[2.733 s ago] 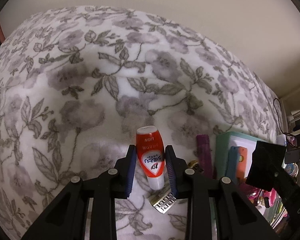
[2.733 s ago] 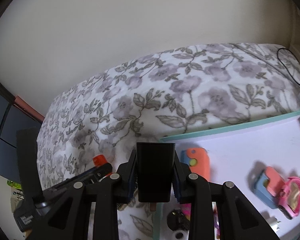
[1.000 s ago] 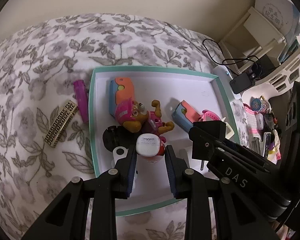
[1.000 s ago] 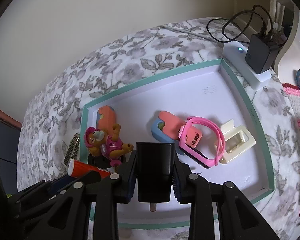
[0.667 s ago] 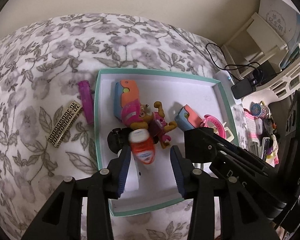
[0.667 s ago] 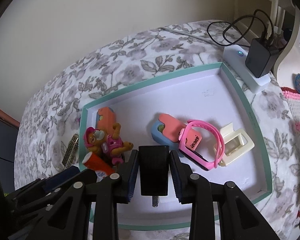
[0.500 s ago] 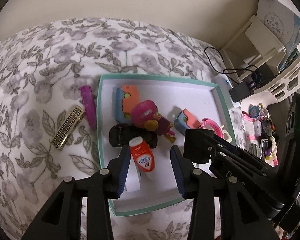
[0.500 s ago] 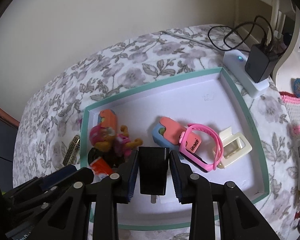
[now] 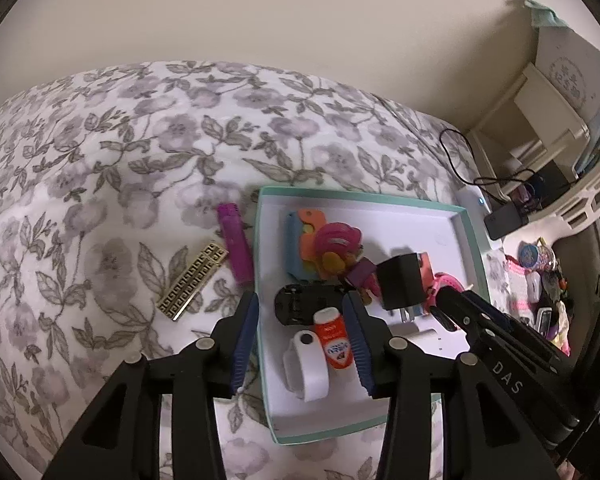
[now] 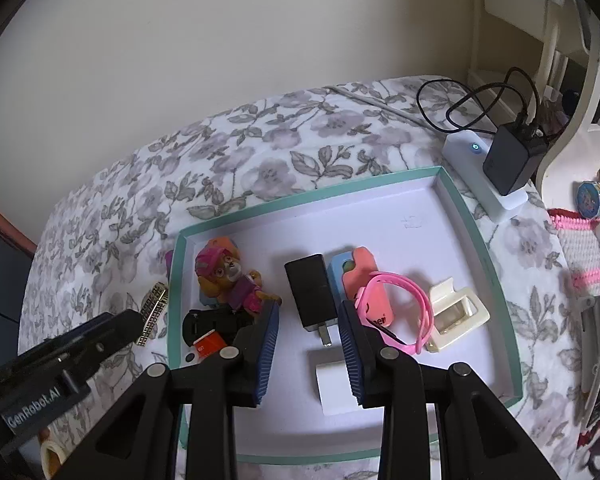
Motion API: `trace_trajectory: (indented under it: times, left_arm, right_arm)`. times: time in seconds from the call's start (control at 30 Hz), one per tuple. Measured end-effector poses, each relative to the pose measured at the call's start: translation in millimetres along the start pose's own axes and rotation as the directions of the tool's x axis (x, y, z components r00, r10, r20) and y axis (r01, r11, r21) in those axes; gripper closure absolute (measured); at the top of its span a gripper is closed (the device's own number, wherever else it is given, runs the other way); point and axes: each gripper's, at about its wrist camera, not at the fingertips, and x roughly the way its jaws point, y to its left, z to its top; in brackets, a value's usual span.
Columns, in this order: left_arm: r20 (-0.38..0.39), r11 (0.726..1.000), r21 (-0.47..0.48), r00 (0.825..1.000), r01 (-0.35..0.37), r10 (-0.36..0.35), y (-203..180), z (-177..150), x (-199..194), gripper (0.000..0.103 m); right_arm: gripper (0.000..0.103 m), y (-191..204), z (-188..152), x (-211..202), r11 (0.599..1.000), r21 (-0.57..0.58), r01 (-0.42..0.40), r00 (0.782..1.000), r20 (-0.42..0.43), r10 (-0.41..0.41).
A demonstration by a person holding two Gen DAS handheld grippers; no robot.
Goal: Organize rigid objects
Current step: 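Carry the black charger and red glue stick into the tray and release both, then move both tools back over the gold patterned bar and purple lighter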
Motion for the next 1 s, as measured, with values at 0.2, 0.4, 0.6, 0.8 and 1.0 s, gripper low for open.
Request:
trace_trajectory:
  times: [0.2, 0.4, 0.6, 0.8, 1.0]
  left_arm:
    - [0.018, 0.999, -0.019, 0.999, -0.04, 0.04, 10, 3, -2, 0.045]
    - [0.032, 0.992, -0.059, 0.993, -0.111, 0.113, 29, 7, -2, 0.021]
    - [0.027, 0.982, -0.102, 0.986, -0.161, 0.165, 51, 9, 0, 0.009]
    - [0.04, 0.972, -0.147, 0.981, -0.182, 0.189, 69, 11, -3, 0.009]
    - [0.041, 0.966, -0.175, 0.978, -0.192, 0.202, 82, 11, -3, 0.009]
  right_arm:
    - [0.06, 4, 0, 1, 1.0, -0.02, 0.018, 1.0, 0.007, -0.018]
    - [0.04, 11, -1, 2, 0.998, -0.048, 0.032, 0.999, 0.014, -0.031]
    - [0.03, 23, -4, 6, 0.995, -0.091, 0.031, 0.999, 0.015, -0.03]
    - [0.013, 32, -7, 9, 0.993, -0.119, 0.026, 1.0, 0.016, -0.024]
    - [0.002, 37, -9, 13, 0.991, -0.132, 0.024, 1.0, 0.013, -0.022]
